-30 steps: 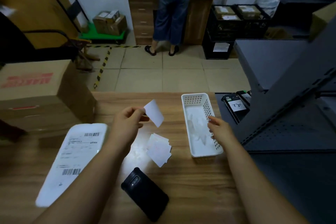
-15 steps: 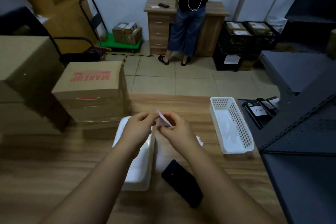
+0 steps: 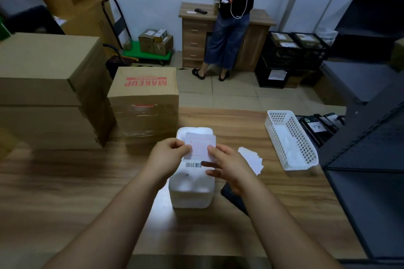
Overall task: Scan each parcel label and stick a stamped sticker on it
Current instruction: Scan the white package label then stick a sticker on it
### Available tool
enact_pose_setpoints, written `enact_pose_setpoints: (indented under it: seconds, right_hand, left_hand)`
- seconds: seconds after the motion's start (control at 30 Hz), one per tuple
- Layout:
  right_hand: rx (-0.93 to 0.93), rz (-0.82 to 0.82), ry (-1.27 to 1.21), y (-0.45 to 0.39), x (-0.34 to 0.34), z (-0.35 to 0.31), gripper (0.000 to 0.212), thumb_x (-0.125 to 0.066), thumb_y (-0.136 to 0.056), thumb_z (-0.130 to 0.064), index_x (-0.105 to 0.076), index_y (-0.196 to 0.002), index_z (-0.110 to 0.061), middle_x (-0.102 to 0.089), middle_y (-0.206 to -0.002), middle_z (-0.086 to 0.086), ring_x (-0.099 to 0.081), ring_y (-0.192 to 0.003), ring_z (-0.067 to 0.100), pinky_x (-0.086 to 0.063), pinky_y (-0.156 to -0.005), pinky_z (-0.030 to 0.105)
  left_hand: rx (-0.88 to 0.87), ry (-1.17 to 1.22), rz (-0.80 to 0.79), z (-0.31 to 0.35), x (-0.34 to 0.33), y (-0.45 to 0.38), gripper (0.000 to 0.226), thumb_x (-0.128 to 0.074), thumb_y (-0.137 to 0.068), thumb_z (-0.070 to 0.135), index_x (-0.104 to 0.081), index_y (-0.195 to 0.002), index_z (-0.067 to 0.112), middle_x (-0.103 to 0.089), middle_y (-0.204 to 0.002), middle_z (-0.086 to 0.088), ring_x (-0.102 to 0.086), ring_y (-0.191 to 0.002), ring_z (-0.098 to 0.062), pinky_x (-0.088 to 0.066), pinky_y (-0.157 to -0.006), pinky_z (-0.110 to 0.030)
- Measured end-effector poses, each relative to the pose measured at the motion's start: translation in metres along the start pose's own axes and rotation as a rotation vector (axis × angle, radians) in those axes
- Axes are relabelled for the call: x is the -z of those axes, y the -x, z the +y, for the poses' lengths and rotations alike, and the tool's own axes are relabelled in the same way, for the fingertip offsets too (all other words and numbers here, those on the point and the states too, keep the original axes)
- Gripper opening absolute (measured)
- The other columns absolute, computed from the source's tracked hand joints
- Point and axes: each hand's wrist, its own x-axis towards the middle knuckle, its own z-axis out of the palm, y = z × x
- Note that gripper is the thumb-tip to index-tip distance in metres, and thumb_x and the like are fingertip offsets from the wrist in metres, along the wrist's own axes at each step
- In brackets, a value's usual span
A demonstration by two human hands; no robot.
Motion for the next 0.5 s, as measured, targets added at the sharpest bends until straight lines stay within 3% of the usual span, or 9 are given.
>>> enact_pose_setpoints:
  seconds: [0.07, 0.2, 0.27, 0.33, 0.43, 0.5]
  right_hand:
    - [0.053, 0.126, 0.076, 0.000, 0.001, 0.009, 0.022, -0.065, -0.094, -0.022, -0.067, -0.115, -0.014, -0.073, -0.104, 0.005, -0.067, -0.086, 0.020, -0.053, -0.069, 0.029]
    - [0.087, 0.135, 0.141, 0.008, 0.000, 0.015, 0.013, -0.066, -0.091, -0.013, -0.070, -0.100, -0.004, -0.070, -0.087, 0.007, -0.059, -0.074, 0.017, -0.045, -0.065, 0.027]
    - [0.113, 0.214, 0.188, 0.005, 0.006, 0.016, 0.005, -0.066, -0.091, -0.013, -0.070, -0.092, -0.009, -0.066, -0.075, 0.001, -0.054, -0.063, 0.012, -0.042, -0.058, 0.022]
    - [0.109, 0.285, 0.221, 0.001, 0.017, 0.019, 0.006, -0.068, -0.090, -0.015, -0.069, -0.084, -0.014, -0.062, -0.067, -0.001, -0.051, -0.059, 0.013, -0.039, -0.057, 0.025]
    - [0.018, 0.220, 0.340, 0.005, 0.023, 0.028, 0.013, -0.071, -0.088, -0.020, -0.066, -0.081, -0.010, -0.061, -0.065, 0.003, -0.050, -0.051, 0.011, -0.035, -0.055, 0.027]
    - [-0.027, 0.177, 0.328, 0.008, 0.015, 0.039, 0.016, -0.073, -0.086, -0.020, -0.066, -0.083, -0.005, -0.062, -0.065, 0.005, -0.049, -0.052, 0.015, -0.035, -0.056, 0.028]
  left_hand:
    - [0.012, -0.012, -0.018, -0.005, 0.003, 0.004, 0.020, -0.069, -0.089, 0.018, -0.067, -0.089, -0.002, -0.068, -0.084, -0.007, -0.056, -0.076, -0.017, -0.043, -0.070, -0.031]
    - [0.051, 0.008, -0.116, -0.018, 0.007, 0.012, 0.015, -0.070, -0.089, 0.024, -0.071, -0.092, 0.009, -0.070, -0.092, 0.001, -0.060, -0.081, -0.013, -0.045, -0.067, -0.027]
    - [0.061, 0.078, -0.109, -0.025, 0.008, 0.013, 0.013, -0.067, -0.092, 0.027, -0.067, -0.104, 0.022, -0.067, -0.101, 0.004, -0.059, -0.084, -0.013, -0.046, -0.070, -0.028]
    - [0.025, 0.127, -0.063, -0.039, 0.010, 0.010, 0.030, -0.063, -0.095, 0.022, -0.055, -0.122, 0.030, -0.061, -0.104, 0.007, -0.058, -0.084, -0.012, -0.047, -0.072, -0.029]
    - [-0.140, -0.263, 0.006, -0.072, 0.016, 0.000, 0.038, -0.063, -0.093, 0.020, -0.058, -0.130, 0.031, -0.056, -0.115, 0.005, -0.056, -0.107, -0.020, -0.046, -0.091, -0.033]
    - [-0.159, -0.539, -0.014, -0.091, 0.018, -0.004, 0.038, -0.059, -0.095, 0.027, -0.058, -0.132, 0.033, -0.051, -0.129, 0.003, -0.044, -0.124, -0.024, -0.038, -0.100, -0.033]
